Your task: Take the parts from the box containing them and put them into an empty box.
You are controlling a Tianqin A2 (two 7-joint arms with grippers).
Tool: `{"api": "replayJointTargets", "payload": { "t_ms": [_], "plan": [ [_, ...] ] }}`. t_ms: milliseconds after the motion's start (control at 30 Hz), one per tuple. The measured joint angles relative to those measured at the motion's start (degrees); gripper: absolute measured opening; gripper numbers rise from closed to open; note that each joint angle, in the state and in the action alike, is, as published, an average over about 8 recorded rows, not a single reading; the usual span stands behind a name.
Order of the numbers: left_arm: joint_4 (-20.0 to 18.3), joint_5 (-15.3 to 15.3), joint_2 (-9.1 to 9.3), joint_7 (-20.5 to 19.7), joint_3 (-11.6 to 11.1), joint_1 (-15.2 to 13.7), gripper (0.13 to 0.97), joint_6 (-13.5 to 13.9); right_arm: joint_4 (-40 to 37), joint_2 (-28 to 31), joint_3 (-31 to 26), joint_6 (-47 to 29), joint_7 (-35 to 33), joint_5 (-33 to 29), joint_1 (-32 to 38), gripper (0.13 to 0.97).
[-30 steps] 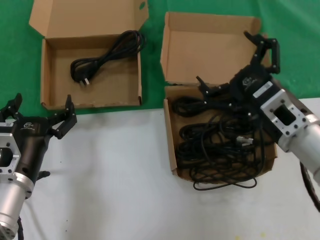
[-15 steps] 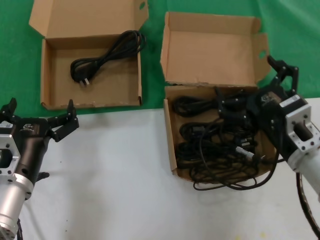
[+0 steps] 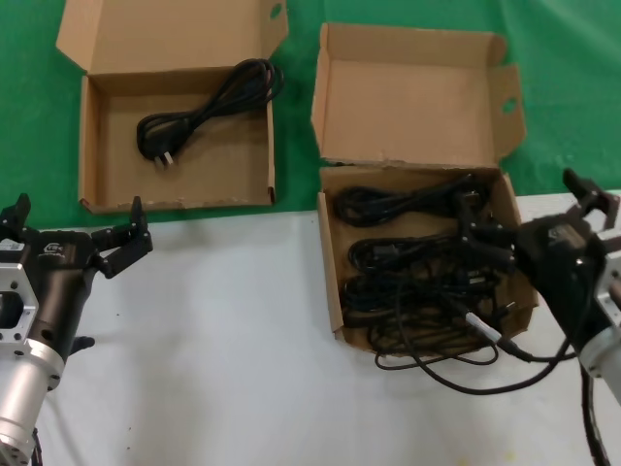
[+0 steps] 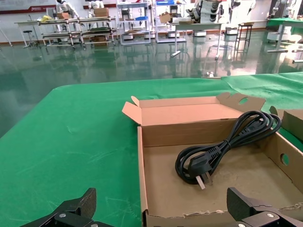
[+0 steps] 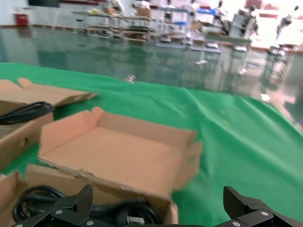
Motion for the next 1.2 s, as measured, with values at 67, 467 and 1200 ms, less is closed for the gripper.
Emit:
{"api": "replayJointTargets", "payload": {
  "t_ms": [67,467,1200],
  "plan": [
    [0.02,0.05,0.03,-0.02,-0.04,0.03,0.965,0.01,-0.27,-0.06,0.3,0.81,0.16,1.42,-0.8,0.966],
    [0.07,0.16,0.11,-0.09,-0.15,0.11,0.966,0.05,-0.99,-0.23,1.06,2.93,0.56,5.1,-2.86,0.966],
    [0.07,0.16,0.11,-0.09,-0.15,0.1,0.966,0.05,-0.99,-0.23,1.06,2.93,0.56,5.11,-2.87,0.966]
  ]
}}
